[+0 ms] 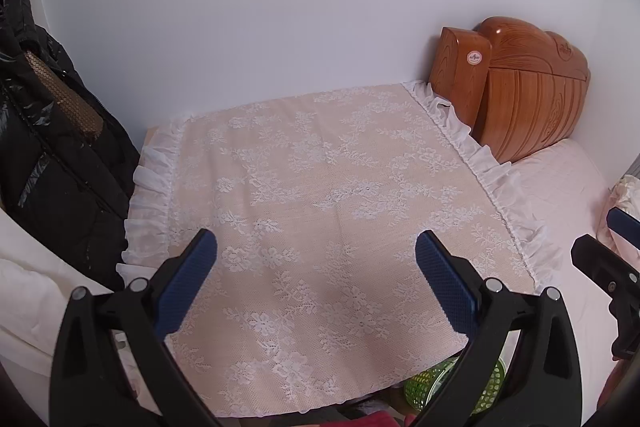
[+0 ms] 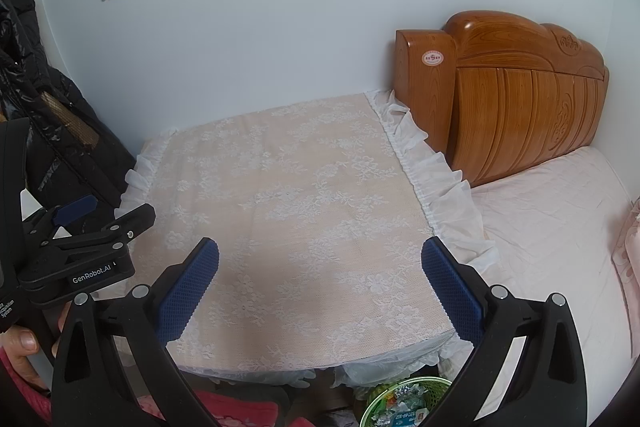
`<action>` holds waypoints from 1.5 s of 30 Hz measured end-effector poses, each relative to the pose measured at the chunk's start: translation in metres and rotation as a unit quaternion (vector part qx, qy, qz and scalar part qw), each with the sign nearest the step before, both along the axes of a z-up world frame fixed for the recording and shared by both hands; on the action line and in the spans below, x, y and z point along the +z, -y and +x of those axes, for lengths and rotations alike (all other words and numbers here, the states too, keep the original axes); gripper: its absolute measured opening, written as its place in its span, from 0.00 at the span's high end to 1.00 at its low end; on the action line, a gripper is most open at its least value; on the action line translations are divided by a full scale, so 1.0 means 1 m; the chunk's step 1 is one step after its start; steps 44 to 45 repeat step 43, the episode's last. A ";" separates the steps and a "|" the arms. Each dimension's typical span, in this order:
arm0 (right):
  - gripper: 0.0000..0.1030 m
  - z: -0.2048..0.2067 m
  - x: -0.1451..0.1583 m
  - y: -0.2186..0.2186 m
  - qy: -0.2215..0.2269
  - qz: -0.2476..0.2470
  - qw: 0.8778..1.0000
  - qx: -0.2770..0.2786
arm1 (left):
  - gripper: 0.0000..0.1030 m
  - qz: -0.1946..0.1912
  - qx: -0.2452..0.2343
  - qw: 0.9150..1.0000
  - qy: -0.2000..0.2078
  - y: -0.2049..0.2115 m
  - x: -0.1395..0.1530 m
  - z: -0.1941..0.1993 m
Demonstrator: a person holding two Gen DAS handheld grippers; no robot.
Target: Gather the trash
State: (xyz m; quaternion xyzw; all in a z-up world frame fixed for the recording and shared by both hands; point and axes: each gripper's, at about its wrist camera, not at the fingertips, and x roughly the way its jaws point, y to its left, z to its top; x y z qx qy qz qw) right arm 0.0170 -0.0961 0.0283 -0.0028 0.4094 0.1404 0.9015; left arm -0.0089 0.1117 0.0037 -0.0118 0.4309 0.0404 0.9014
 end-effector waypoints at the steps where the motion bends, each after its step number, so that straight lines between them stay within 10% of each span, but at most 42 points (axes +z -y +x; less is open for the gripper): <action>1: 0.02 0.000 0.000 0.000 0.000 0.000 1.000 0.000 | 0.07 0.000 0.000 1.000 0.000 0.000 0.000 0.000; 45: 0.02 -0.003 0.000 -0.009 -0.003 -0.003 1.000 0.002 | 0.07 -0.007 0.006 1.000 -0.003 -0.011 -0.002 0.005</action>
